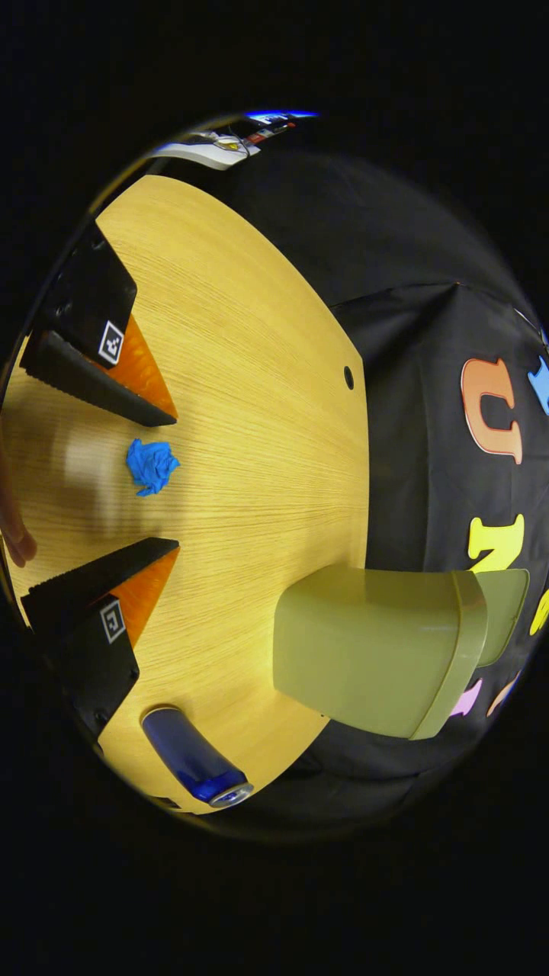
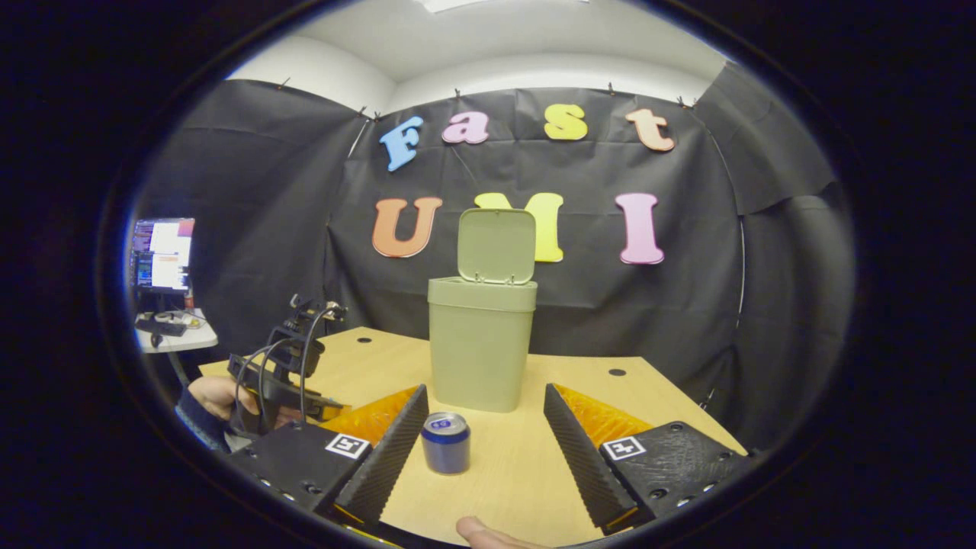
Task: Press the lid of the desktop garbage bin to open it, pick up the crumpled paper on the desktop and throw it into the bin, then pick up the pop can on the desktop and drop it into the bin, and finally close the garbage bin lid.
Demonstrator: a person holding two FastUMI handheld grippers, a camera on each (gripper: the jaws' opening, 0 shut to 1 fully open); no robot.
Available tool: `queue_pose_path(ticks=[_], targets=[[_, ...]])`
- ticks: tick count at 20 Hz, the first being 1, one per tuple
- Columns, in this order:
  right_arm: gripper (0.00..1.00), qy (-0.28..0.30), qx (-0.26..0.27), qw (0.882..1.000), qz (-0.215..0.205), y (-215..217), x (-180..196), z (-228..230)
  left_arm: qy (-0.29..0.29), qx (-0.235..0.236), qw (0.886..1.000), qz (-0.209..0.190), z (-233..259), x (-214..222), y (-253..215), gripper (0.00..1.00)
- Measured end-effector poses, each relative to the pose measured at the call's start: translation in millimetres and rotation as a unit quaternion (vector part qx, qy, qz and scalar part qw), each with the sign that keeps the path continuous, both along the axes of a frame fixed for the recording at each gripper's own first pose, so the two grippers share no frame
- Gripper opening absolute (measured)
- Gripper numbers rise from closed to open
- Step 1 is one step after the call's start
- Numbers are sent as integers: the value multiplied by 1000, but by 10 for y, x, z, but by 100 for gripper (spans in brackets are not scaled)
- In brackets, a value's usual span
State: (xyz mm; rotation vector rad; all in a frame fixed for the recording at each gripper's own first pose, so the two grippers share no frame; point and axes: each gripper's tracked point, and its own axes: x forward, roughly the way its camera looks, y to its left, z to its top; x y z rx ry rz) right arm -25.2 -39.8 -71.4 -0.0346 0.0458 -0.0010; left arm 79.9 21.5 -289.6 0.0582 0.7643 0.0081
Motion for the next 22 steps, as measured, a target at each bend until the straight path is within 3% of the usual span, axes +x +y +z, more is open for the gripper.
queue_pose_path(ticks=[7,10,14,15,18,19,22], targets=[[95,15,0,1000,0,-19,40,-113,18,-5,1000,13,-101,-45,94,79],[98,25,-6,1000,-8,-46,79,-212,13,-6,1000,12,-90,-20,143,59],[95,47,-6,999,-11,-20,150,-419,9,-6,1000,10,-101,-18,193,43],[95,55,-6,998,-12,-11,168,-489,9,-6,1000,10,-90,-19,199,46],[95,74,-8,997,-5,99,189,-643,4,-9,1000,6,-48,-12,174,36],[95,78,-8,997,-4,133,204,-678,0,-7,1000,6,-4,-4,153,40],[95,98,3,995,7,310,235,-879,-20,-7,1000,5,389,-66,-23,40]])
